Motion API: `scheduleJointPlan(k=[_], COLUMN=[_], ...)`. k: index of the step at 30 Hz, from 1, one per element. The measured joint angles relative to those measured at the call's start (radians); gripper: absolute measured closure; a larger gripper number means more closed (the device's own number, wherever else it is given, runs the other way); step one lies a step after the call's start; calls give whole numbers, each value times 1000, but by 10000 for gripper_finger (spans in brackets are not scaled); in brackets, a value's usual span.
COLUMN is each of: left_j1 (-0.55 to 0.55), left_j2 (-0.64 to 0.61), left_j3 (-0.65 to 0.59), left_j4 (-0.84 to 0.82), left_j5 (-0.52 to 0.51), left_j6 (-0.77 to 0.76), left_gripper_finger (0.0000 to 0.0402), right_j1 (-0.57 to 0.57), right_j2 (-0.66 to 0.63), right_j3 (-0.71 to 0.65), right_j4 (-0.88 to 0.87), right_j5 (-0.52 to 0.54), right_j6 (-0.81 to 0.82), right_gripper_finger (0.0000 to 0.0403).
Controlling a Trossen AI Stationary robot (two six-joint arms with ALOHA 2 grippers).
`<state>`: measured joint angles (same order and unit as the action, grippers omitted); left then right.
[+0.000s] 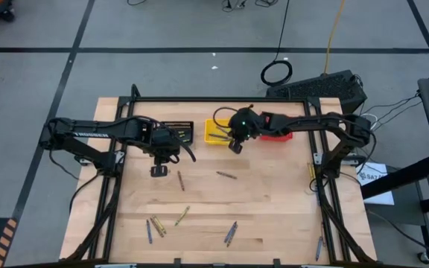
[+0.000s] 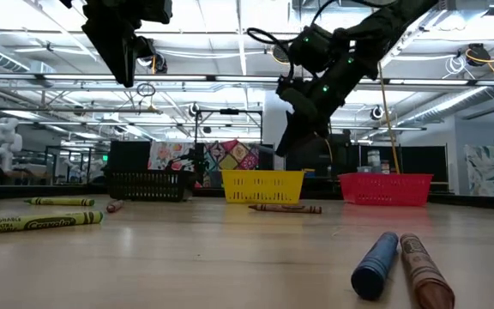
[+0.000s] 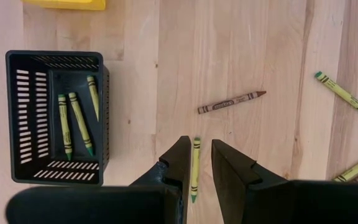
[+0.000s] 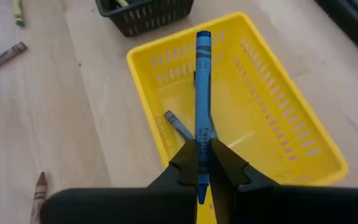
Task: Sort crayons
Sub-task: Put the blue crayon into the yellow bin
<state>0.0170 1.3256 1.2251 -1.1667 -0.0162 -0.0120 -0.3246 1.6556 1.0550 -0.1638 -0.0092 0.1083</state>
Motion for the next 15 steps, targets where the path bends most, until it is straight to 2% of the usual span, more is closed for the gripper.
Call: scheduleJointPlan(k=[4, 11, 15], left_j1=[0, 0, 0], left_j2=[0, 0, 0], left_j3=[0, 0, 0], left_j4=[0, 1, 1], left_j5=[-14, -16, -16], left_j6=[-1, -2, -2], left_gripper_finger=[338, 338, 338], right_j1=[-17, -17, -16], right_j2=[29, 84, 100], right_j3=[0, 0, 0], right_j4=[5, 33, 34], right_j5=[-46, -42, 18], right_j6=[0, -20, -22], right_gripper_finger=[403, 397, 384])
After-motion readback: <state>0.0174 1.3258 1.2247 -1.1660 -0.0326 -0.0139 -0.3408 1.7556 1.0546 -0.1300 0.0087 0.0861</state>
